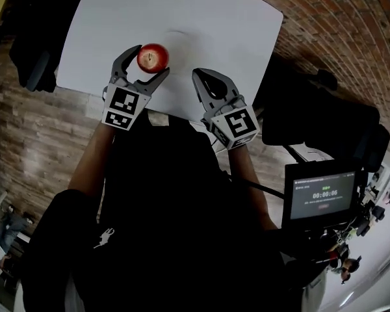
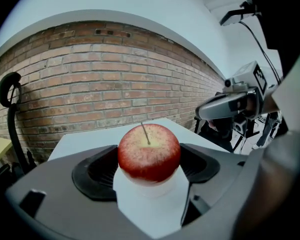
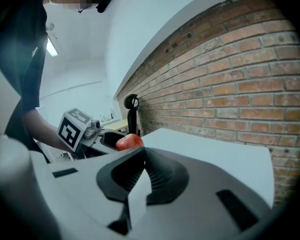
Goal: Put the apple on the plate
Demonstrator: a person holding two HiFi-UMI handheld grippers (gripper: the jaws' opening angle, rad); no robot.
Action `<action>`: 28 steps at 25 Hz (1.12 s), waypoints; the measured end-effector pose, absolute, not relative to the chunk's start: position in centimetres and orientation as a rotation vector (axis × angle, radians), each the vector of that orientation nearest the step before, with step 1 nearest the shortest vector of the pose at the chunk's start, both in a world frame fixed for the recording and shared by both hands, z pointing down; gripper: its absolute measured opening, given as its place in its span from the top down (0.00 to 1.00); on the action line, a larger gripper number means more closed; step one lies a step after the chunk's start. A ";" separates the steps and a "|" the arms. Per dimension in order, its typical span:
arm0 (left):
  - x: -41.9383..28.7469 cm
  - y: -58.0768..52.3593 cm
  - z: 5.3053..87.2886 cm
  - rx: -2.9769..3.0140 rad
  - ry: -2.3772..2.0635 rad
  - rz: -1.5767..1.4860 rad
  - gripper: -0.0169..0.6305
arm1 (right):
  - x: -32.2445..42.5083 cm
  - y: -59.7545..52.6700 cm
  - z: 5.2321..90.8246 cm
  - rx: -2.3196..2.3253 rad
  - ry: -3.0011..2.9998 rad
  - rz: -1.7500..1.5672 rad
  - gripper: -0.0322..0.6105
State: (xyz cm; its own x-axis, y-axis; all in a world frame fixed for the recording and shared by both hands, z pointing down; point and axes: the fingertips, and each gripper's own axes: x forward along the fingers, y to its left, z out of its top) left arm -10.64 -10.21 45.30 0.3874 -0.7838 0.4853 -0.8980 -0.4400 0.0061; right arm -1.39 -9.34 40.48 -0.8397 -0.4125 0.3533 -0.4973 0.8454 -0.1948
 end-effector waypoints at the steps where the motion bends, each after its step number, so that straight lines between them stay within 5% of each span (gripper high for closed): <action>1: -10.6 -10.3 45.9 2.367 -1.488 0.612 0.37 | -1.5 -9.5 41.2 0.671 -2.723 0.410 0.94; 28: -9.6 -11.9 54.3 2.377 -1.373 0.724 0.37 | -1.9 -10.5 47.1 0.662 -2.584 0.411 0.95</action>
